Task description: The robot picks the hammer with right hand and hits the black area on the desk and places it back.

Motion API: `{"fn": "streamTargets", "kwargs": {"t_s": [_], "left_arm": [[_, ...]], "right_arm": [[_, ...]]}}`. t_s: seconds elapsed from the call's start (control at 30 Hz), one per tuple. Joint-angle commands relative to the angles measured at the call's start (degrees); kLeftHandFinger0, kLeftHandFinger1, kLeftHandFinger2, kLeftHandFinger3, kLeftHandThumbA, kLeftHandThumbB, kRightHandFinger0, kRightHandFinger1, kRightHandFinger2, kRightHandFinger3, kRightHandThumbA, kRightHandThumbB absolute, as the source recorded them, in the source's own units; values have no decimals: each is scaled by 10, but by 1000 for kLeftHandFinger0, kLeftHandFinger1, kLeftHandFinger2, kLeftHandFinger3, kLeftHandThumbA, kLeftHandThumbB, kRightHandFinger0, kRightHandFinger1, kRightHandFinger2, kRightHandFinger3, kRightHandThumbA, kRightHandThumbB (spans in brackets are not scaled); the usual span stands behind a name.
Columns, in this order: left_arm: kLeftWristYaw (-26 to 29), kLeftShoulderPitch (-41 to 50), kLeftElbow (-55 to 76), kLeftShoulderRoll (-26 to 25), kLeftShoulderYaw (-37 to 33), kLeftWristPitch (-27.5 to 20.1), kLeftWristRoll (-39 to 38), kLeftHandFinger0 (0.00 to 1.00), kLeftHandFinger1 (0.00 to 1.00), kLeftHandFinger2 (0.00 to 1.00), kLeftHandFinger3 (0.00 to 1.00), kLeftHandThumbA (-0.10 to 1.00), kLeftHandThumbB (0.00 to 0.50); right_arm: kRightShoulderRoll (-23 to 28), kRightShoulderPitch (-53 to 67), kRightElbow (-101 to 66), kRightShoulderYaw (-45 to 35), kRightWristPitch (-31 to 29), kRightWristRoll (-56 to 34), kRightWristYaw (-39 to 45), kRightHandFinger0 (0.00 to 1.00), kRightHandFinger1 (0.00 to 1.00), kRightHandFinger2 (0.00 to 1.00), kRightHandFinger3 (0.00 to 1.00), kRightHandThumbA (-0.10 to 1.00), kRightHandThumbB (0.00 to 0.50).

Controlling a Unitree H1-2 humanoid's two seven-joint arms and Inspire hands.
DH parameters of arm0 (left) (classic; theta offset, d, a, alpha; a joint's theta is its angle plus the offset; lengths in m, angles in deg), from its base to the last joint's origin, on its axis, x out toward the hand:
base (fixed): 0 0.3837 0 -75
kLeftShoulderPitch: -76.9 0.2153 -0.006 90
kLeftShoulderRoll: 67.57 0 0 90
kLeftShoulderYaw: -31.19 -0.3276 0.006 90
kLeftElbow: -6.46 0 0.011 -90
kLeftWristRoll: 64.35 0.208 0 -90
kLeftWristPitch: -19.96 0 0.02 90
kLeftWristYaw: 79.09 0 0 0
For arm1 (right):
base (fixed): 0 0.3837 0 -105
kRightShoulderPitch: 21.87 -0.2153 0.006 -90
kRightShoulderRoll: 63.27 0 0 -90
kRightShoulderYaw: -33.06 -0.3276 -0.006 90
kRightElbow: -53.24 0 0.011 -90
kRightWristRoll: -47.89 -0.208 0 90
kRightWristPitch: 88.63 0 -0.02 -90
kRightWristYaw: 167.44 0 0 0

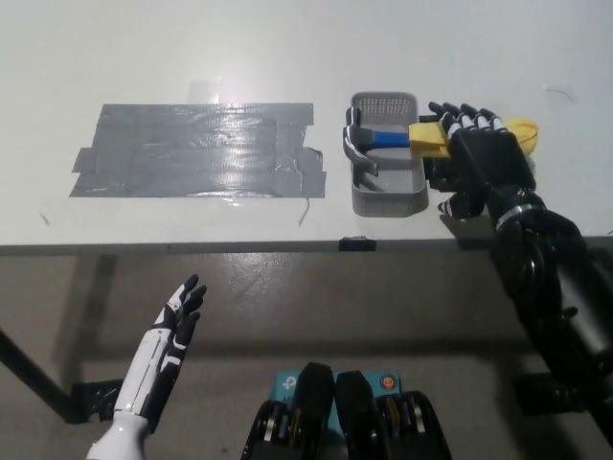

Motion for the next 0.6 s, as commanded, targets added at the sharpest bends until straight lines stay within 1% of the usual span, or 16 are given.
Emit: {"fn": "streamTargets", "kwargs": {"t_s": [0.0,0.1,0.17,0.57], "left_arm": [[-2,-1,8,-7,0,-27,3,1000,1000,1000,1000,1000,115],[-1,-1,11,-8,-1,-22,10,1000,1000,1000,1000,1000,112],[-1,-2,7,-8,0,-29,9,1000,1000,1000,1000,1000,105],[-5,-3,11,-8,0,-25,3,1000,1000,1000,1000,1000,103]], "right_arm": [[-2,-55,20,3,5,1,-6,1000,1000,1000,1000,1000,470],[-4,-70,47,12,6,6,-9,1000,1000,1000,1000,1000,477],[-6,-75,55,14,3,5,-17,1000,1000,1000,1000,1000,478],[-9,-100,95,21,0,1,-29,1000,1000,1000,1000,1000,476]]}}
